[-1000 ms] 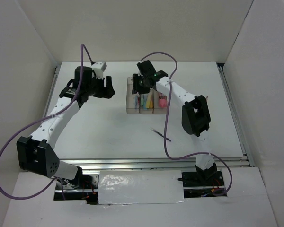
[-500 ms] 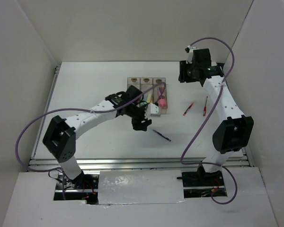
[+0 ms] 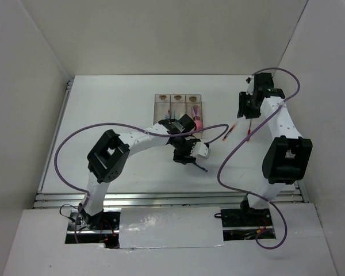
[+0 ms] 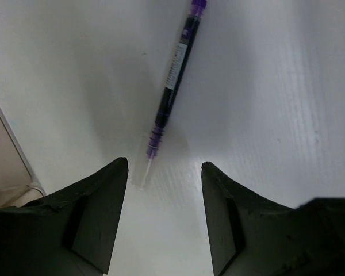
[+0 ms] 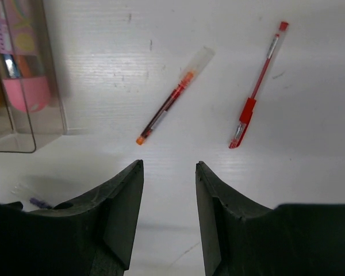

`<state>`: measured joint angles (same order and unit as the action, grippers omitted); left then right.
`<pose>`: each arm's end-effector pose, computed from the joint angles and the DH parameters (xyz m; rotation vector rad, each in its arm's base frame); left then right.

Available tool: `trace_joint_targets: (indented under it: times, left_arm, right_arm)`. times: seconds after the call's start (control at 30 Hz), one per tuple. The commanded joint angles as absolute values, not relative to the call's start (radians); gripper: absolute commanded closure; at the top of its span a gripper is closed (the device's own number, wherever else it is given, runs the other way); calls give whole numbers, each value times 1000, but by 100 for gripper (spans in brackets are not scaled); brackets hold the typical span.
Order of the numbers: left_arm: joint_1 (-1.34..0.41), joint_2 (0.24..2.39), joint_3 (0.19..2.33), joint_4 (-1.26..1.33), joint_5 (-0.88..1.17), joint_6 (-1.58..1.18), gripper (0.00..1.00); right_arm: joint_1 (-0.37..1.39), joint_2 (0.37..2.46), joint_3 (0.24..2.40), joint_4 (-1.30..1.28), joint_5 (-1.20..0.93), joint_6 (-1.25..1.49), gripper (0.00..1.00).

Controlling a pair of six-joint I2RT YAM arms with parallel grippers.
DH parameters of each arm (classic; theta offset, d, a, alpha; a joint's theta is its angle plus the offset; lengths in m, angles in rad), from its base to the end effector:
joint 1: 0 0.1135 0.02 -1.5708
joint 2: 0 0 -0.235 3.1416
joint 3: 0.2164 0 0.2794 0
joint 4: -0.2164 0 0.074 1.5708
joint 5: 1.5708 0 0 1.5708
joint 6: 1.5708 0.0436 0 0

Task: Sort the stationery into containers
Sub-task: Pick up the pen from the center of the board.

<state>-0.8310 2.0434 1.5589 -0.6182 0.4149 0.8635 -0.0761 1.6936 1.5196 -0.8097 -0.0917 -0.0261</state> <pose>0.2889 -0.3426 0.1471 2.0495 1.6351 -0.5409 0.3921 -0.0259 0.2608 0.0284 2.5499 0.0775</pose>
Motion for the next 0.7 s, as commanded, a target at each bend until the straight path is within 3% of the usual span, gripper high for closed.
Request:
trace_joint_targets:
  times: [0.0, 0.5, 0.6, 0.67]
  left_arm:
    - [-842, 2095, 1626, -606, 425, 936, 34]
    - [-873, 2237, 1707, -647, 388, 940, 55]
    - [-877, 2247, 1709, -672, 391, 937, 67]
    - [-882, 2247, 1709, -708, 403, 946, 70]
  right_arm:
    - [-98, 1680, 1491, -818, -101, -2, 52]
    - [-241, 1828, 1523, -785, 32, 94, 53]
    - [-239, 1870, 1551, -766, 49, 115, 53]
    - [-239, 1916, 1572, -764, 66, 127, 53]
